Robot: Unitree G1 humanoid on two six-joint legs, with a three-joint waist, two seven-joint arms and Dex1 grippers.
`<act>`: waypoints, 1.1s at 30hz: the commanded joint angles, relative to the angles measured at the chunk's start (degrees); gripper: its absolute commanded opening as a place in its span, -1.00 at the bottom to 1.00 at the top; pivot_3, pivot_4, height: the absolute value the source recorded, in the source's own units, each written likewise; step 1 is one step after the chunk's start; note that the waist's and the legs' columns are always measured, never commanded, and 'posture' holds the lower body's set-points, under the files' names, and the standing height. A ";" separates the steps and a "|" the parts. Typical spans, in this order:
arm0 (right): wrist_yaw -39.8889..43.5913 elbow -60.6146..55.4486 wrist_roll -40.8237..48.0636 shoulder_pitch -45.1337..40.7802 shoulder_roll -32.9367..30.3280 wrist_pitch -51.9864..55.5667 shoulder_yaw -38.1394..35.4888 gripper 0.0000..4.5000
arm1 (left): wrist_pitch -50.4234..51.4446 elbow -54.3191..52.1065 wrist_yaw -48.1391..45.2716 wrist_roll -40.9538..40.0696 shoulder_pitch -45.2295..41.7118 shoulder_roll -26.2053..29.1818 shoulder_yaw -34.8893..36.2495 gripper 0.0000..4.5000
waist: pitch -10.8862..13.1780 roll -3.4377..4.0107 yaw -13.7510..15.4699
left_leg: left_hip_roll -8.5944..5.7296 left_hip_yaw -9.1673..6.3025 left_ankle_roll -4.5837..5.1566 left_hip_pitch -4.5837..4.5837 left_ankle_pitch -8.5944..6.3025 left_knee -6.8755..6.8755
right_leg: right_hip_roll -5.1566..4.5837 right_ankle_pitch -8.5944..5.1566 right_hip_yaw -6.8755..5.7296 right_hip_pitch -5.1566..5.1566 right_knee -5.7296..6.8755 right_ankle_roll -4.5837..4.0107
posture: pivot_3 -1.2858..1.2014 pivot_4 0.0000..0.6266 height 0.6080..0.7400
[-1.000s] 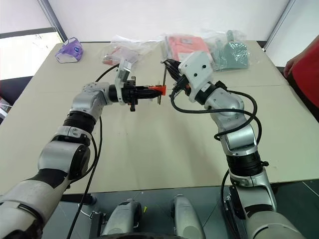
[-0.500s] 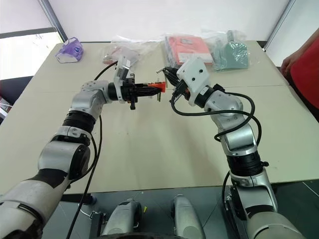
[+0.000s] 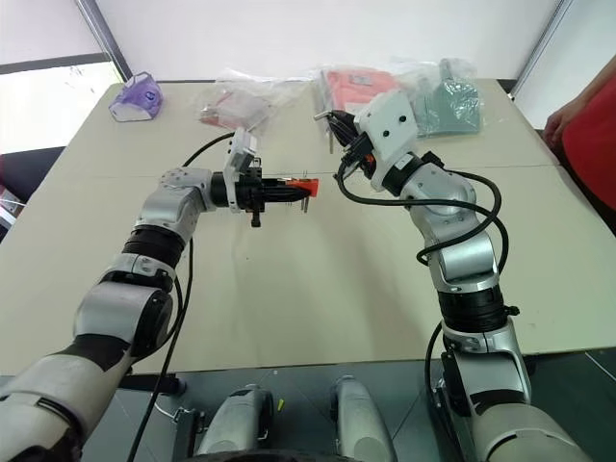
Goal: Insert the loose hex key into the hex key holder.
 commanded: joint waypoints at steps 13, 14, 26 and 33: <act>-2.05 -7.63 4.78 -1.12 1.45 5.46 -1.80 -0.88 | -4.80 5.47 1.88 -0.75 -6.68 -0.94 2.57 -1.00 | 0.00 0.00 -0.08 | 0.00 0.00 0.00 0.00 0.00 0.00 | 0.01 0.00 0.00 -0.01 0.00 0.00 | 0.03 -0.52 1.00; -2.12 -7.61 4.81 -1.04 1.45 5.48 -1.77 -0.88 | -4.88 5.52 1.84 -0.71 -6.72 -0.96 2.63 -1.00 | 0.00 0.00 -0.06 | 0.00 -0.01 0.00 0.00 0.00 0.00 | 0.01 0.00 0.00 -0.01 0.00 0.00 | 0.03 -0.52 1.00; -2.25 -7.20 4.51 -0.77 1.55 5.14 -1.30 -0.88 | -3.46 4.53 1.56 -1.61 -6.99 -1.48 3.59 -1.00 | 0.00 0.00 -0.04 | 0.00 0.00 0.00 0.00 0.00 0.00 | 0.01 0.00 0.00 -0.01 0.00 0.00 | 0.03 -0.52 1.00; -2.20 -7.37 4.31 -0.22 1.53 5.06 -1.17 -0.88 | -3.89 4.20 1.71 -1.34 -6.96 -1.71 3.50 -1.00 | 0.00 0.00 -0.04 | 0.00 0.00 0.00 0.00 0.00 0.00 | 0.01 0.00 0.00 0.00 0.00 0.00 | 0.03 -0.52 1.00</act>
